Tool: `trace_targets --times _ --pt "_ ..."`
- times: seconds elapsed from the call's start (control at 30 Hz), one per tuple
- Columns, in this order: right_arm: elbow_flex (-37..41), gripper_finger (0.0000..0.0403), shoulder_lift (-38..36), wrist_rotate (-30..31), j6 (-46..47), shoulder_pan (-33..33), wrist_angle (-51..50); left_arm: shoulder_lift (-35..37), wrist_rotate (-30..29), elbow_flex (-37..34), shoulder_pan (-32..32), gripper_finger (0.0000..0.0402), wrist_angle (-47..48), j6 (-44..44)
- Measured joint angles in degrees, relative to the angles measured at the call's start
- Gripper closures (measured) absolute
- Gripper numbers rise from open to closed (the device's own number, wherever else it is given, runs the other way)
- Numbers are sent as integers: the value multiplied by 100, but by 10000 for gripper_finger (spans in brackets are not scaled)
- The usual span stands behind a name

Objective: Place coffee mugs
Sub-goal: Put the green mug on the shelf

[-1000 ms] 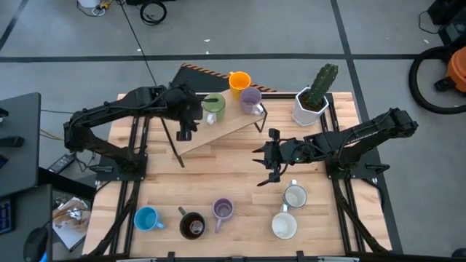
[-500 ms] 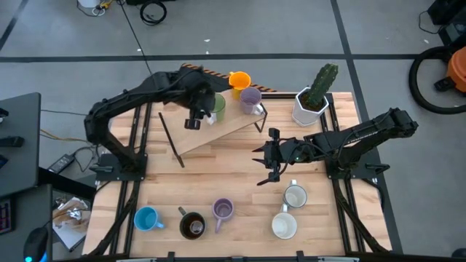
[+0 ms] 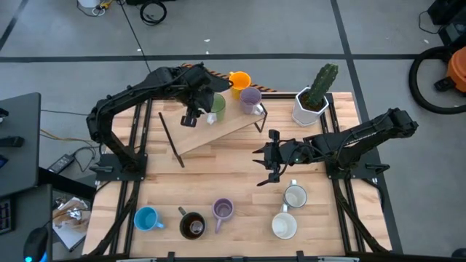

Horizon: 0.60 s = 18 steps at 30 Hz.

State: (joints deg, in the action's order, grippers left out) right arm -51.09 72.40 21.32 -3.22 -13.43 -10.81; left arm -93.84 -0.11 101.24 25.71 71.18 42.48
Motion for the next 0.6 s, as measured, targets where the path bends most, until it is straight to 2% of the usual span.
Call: trace_targets --times 0.27,0.6 --pt "0 272 0 0 -9 0 97 4 30 -247 -4 241 -134 19" --pt "0 273 -2 -39 -30 0 184 4 21 -250 -59 299 -200 68"
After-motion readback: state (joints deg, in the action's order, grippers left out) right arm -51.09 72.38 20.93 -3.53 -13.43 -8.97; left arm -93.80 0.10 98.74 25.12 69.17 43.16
